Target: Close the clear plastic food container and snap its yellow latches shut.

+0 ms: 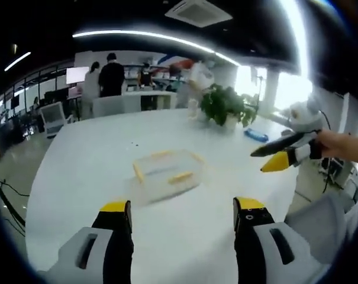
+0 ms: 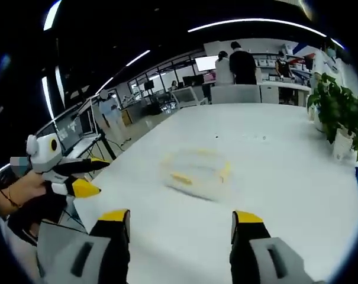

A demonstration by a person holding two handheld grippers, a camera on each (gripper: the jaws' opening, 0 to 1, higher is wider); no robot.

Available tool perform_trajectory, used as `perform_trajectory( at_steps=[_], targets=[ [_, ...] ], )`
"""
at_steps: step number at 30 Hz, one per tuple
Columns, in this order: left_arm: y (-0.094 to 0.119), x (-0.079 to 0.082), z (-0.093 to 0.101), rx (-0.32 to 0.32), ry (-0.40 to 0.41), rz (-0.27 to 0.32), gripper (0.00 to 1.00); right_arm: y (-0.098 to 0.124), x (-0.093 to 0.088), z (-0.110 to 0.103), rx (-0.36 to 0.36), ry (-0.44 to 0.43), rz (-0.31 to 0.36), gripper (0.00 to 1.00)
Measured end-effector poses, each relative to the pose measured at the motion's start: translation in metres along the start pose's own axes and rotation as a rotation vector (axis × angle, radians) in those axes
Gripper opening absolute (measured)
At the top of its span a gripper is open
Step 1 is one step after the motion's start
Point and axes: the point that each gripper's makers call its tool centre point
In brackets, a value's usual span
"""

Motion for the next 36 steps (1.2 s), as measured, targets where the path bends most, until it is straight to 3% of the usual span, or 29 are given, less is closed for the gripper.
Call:
perform_trajectory(
  at_steps=[7,13,17,24,36],
  targets=[
    [0.010,-0.001,0.006,0.006,0.005,0.012,0.68,0.006,0.001,-0.006,0.003,0.026,0.011,0.69],
    [0.014,-0.002,0.008,0.010,-0.007,0.018,0.69,0.009,-0.010,-0.006,0.004,0.031,-0.003,0.70],
    [0.016,-0.002,0.008,0.011,-0.003,0.024,0.68,0.013,-0.012,-0.001,-0.030,0.040,0.008,0.74],
    [0.020,-0.007,0.001,0.030,-0.020,0.004,0.70,0.016,-0.020,-0.002,-0.025,0.004,0.002,0.76],
    [0.021,-0.009,0.001,0.055,0.020,0.014,0.70,0.019,-0.023,-0.002,-0.039,-0.039,0.017,0.78]
  ],
)
Point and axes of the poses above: the point that each gripper's makers call its tool centre point, and the gripper's own axes: y roughly backward along the fingers, z roughly to its right, x roughly out of its top, and after that the axes turned 13 degrees about z, right-handed
